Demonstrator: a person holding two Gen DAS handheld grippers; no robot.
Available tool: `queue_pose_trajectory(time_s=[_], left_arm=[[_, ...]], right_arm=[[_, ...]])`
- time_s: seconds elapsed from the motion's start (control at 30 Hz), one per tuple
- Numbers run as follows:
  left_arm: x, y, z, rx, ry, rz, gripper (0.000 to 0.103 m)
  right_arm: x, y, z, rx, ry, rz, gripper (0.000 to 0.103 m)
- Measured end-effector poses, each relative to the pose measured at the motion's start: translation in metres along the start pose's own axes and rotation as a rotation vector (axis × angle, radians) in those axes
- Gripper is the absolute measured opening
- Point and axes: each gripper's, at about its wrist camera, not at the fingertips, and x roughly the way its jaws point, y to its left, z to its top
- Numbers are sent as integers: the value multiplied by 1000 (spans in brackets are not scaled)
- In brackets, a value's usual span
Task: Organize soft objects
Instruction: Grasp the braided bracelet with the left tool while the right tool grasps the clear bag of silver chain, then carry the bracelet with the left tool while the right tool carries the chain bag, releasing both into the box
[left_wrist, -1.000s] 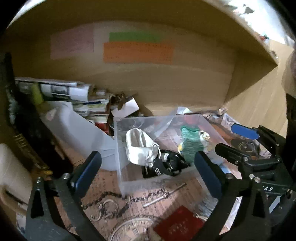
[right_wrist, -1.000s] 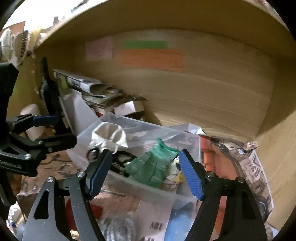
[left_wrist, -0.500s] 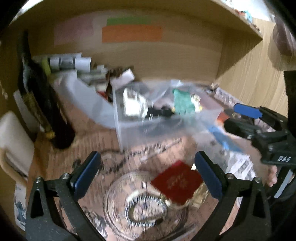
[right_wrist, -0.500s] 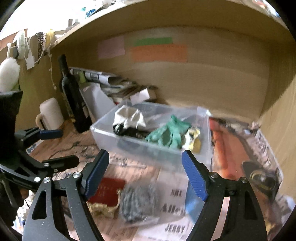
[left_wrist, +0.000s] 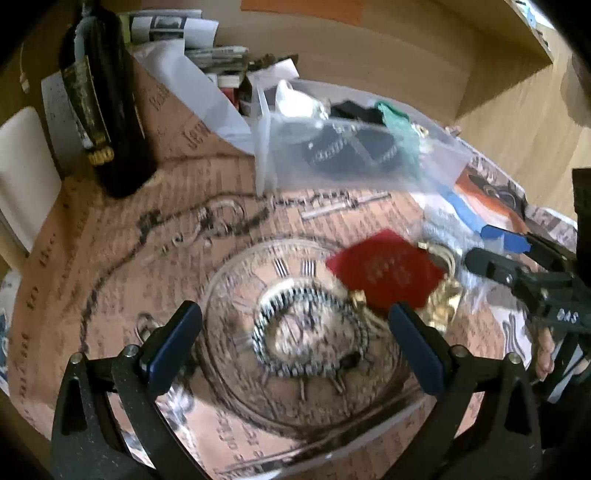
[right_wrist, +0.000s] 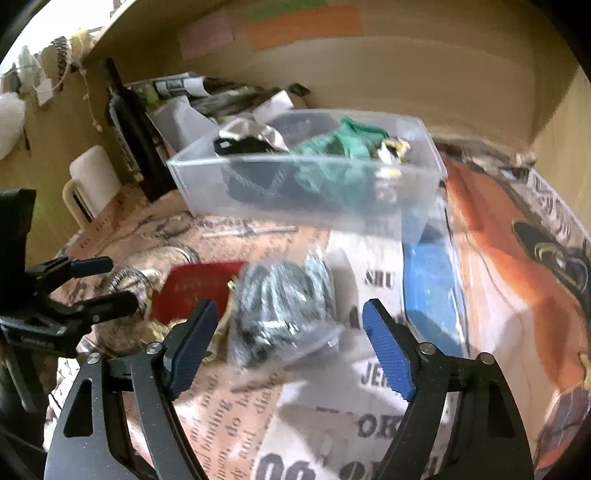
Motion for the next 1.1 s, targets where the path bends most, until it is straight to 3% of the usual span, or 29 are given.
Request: queue_pose_trajectory(time_s=[0.2,0.27,0.5,0.7,1.1], left_arm=[[3,-6,-12,42,-28,31,102],[2,-5,-13,42,-43,38,96],[-1,7,-14,21,-69,57,65],[-4,13,-10,14,-70,55,47],[-30,3,23,46,-190,55,44]], right_arm=[[4,-10,-6,20,24,13,52],[5,-10,-6,23,24,16,43],[3,-9,-5,28,2,10,35],[-9,-12,1,37,-38,7,27],[-40,-10,25,13,-169,-17,26]])
